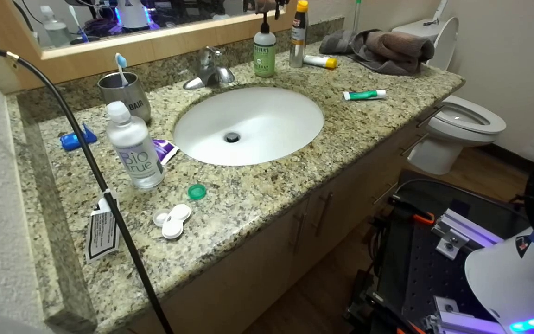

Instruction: Move the two bottles to the bottom of the counter and then move the squeeze tube a forward

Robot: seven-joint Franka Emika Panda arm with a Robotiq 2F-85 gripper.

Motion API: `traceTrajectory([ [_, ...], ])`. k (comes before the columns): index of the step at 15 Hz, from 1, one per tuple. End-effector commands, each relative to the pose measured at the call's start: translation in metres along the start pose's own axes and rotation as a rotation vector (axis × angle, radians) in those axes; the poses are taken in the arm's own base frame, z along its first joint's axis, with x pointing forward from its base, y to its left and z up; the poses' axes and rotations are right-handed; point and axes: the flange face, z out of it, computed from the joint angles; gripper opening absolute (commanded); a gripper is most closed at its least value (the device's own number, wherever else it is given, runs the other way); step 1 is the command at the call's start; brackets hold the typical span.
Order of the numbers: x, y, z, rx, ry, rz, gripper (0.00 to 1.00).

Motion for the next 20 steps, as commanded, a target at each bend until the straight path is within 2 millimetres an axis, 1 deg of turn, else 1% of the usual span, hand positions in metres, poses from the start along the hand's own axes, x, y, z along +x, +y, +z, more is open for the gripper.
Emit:
traceTrajectory([
  [1, 0.002, 0.001, 0.005, -0.017, 0.022, 0.011, 1.0],
  [4, 0.007, 0.003, 0.012, -0.053, 0.074, 0.052, 1.0],
  [5, 0.004, 0.004, 0.007, -0.039, 0.038, 0.031, 1.0],
  [6, 0.005, 0.005, 0.01, -0.044, 0.04, 0.035, 1.0],
  [9, 0.004, 0.004, 0.01, -0.044, 0.04, 0.034, 1.0],
  [14, 0.007, 0.016, 0.03, -0.115, 0.035, 0.075, 1.0],
  [15, 0.006, 0.011, 0.021, -0.078, 0.036, 0.055, 1.0],
  [18, 0.007, 0.014, 0.032, -0.097, 0.036, 0.065, 1.0],
  [19, 0.006, 0.014, 0.032, -0.086, 0.03, 0.064, 0.81],
  [20, 0.007, 0.014, 0.031, -0.082, 0.026, 0.066, 0.74],
])
